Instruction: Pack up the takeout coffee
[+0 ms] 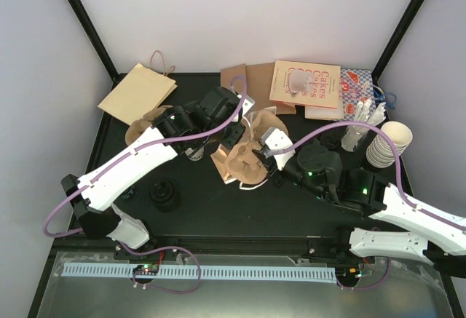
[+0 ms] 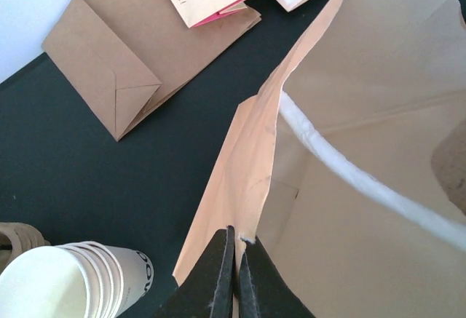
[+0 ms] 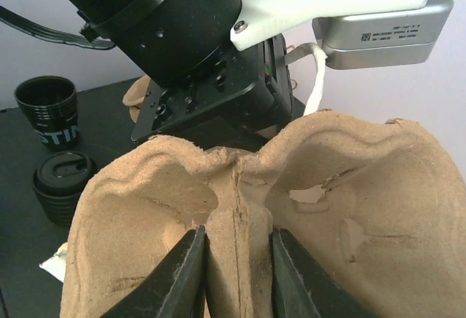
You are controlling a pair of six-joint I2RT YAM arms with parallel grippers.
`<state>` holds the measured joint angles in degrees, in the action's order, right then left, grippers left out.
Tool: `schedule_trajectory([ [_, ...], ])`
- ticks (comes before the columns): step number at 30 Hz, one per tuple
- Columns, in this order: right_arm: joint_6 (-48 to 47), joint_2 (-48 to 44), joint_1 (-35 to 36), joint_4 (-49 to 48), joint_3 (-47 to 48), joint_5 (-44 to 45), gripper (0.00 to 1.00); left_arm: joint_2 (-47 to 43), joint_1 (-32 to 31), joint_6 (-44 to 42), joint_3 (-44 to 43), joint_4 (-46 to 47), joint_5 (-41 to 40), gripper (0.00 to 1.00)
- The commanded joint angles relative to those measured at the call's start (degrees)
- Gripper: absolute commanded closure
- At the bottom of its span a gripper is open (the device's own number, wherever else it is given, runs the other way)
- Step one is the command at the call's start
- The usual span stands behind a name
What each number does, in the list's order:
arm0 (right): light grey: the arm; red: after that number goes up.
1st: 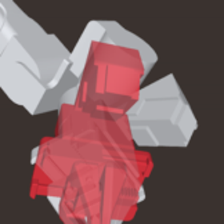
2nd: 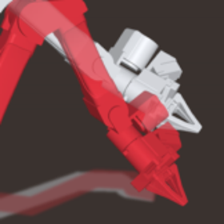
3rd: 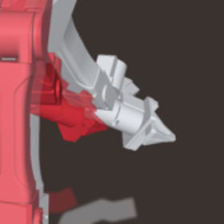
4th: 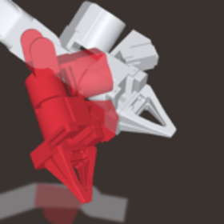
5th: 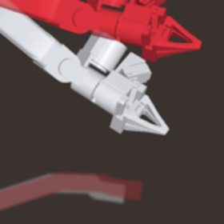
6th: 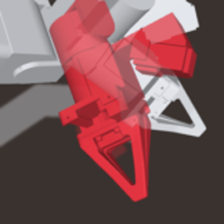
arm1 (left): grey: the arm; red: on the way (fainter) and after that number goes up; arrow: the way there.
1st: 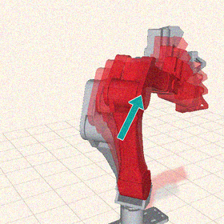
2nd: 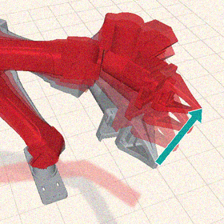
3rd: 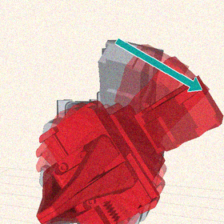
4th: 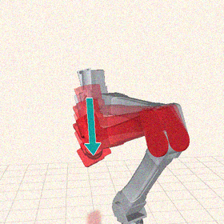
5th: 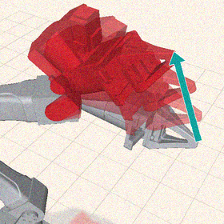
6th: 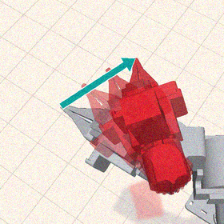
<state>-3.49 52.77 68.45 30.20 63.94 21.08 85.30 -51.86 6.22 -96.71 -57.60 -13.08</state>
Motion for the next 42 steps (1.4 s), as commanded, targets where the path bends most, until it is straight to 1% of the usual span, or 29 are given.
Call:
schedule_trajectory([
  [1, 5.3, -0.2, 0.1, 0.1, 2.2, -2.1, 0.74, -1.5, 0.2, 0.8, 0.3, 1.4, 1.0, 0.98],
  [7, 12.4, 0.0, -2.7, 0.3, 1.6, -7.3, 0.74, -2.3, 0.3, 0.9, 0.7, 1.5, 1.1, 0.98],
  [9, 14.0, -0.8, -3.4, -1.0, 0.8, -9.4, 0.74, -2.3, 0.3, 0.7, 0.8, 1.5, 1.4, 0.98],
  [11, 15.2, -1.8, -3.7, -2.0, 0.5, -9.7, 0.74, -2.3, 0.3, 0.7, 1.0, 1.5, 1.7, 0.99],
  [14, 17.5, -2.0, -5.7, -1.2, 2.4, -11.2, 0.74, -2.4, 0.3, 0.2, 1.1, 1.3, 2.2, 0.98],
  [17, 19.8, -1.2, -8.4, 0.3, 4.1, -15.7, 0.74, -2.6, 0.3, -0.4, 1.2, 1.1, 3.0, 0.98],
  [20, 21.5, -0.6, -9.9, 0.2, 4.0, -18.4, 0.74, -2.8, 0.3, -0.7, 1.4, 1.2, 3.5, 0.98],
  [23, 22.8, 0.0, -13.4, 0.6, 3.6, -23.5, 0.74, -3.0, 0.2, -1.4, 1.5, 1.0, 4.1, 0.99],
  [28, 23.7, 1.3, -22.5, 1.6, 3.6, -35.7, 0.75, -3.5, 0.3, -2.5, 1.8, 0.7, 4.5, 0.99],
  [31, 23.9, 2.7, -26.2, 2.8, 4.2, -42.3, 0.75, -3.7, 0.2, -2.8, 2.0, 0.7, 4.3, 0.98],
  [34, 23.9, 3.3, -28.6, 3.9, 4.5, -45.9, 0.75, -3.9, 0.3, -3.1, 2.0, 0.7, 4.4, 0.98],
  [38, 22.0, 4.4, -31.5, 8.1, 6.7, -49.6, 0.75, -4.1, 0.3, -3.0, 2.4, 1.1, 3.3, 0.98],
  [42, 21.1, 3.8, -31.6, 8.6, 7.4, -54.4, 0.75, -4.0, 0.3, -3.2, 2.9, 1.3, 2.9, 0.98],
])
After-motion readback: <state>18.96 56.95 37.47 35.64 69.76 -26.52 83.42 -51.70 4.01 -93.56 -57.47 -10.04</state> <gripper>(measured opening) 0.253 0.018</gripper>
